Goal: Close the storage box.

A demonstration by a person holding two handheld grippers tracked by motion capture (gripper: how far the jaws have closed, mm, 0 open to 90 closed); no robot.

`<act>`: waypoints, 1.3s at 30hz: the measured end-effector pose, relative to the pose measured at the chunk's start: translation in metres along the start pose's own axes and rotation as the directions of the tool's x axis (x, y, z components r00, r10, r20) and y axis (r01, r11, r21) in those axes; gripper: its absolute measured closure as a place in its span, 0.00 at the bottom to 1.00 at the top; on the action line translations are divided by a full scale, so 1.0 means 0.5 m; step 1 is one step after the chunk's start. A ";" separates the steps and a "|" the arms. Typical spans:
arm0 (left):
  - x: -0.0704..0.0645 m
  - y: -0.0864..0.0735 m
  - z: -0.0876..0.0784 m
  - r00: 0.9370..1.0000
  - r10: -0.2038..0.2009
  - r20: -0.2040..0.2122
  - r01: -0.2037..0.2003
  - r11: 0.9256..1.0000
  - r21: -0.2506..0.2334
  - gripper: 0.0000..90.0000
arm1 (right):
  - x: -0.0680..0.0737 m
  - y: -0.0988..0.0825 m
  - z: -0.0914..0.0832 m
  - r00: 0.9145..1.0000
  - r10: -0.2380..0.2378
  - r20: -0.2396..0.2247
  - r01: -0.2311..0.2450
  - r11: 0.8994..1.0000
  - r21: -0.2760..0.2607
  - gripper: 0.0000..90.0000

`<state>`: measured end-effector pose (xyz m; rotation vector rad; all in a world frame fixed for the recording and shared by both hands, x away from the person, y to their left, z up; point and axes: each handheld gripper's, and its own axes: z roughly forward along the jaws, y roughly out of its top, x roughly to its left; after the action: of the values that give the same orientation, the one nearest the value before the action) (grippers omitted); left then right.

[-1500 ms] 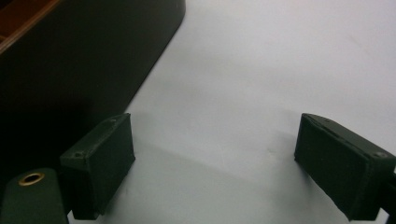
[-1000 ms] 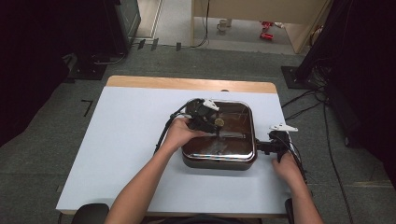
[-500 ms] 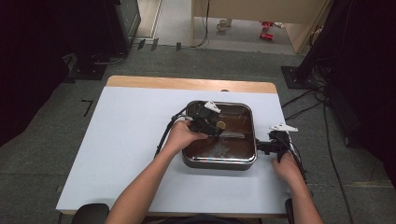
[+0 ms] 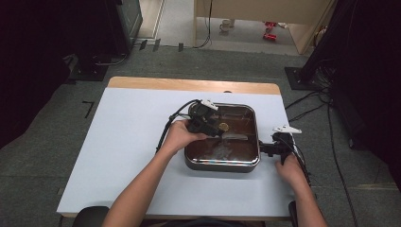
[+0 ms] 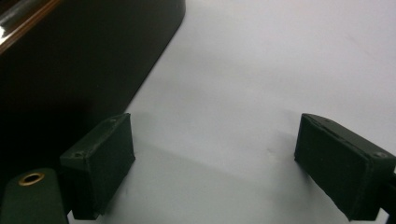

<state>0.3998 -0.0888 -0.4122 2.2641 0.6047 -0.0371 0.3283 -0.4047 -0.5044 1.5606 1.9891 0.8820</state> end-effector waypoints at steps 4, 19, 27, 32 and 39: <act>0.001 -0.008 -0.019 1.000 0.007 -0.005 -0.007 1.000 -0.019 0.42 | 0.000 0.000 0.000 1.000 0.000 0.000 0.000 1.000 0.000 0.13; 0.007 -0.040 -0.080 0.999 -0.031 -0.018 0.030 0.998 -0.057 0.40 | 0.000 0.000 0.000 1.000 0.000 0.000 0.000 1.000 0.000 0.13; 0.008 -0.065 -0.109 0.999 -0.046 -0.027 0.044 0.996 -0.080 0.40 | 0.000 0.000 0.000 1.000 -0.003 0.000 0.003 1.000 -0.001 0.13; 0.007 -0.084 -0.127 0.998 -0.050 -0.042 0.047 0.995 -0.087 0.40 | 0.000 0.000 0.000 1.000 -0.001 0.001 0.001 1.000 -0.002 0.13; 0.012 -0.112 -0.150 0.995 -0.070 -0.068 0.063 0.993 -0.105 0.40 | 0.000 0.000 0.000 1.000 -0.001 0.001 0.001 1.000 -0.002 0.13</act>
<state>0.3688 -0.0009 -0.3995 2.1529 0.7038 0.0411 0.3284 -0.4047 -0.5045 1.5582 1.9879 0.8816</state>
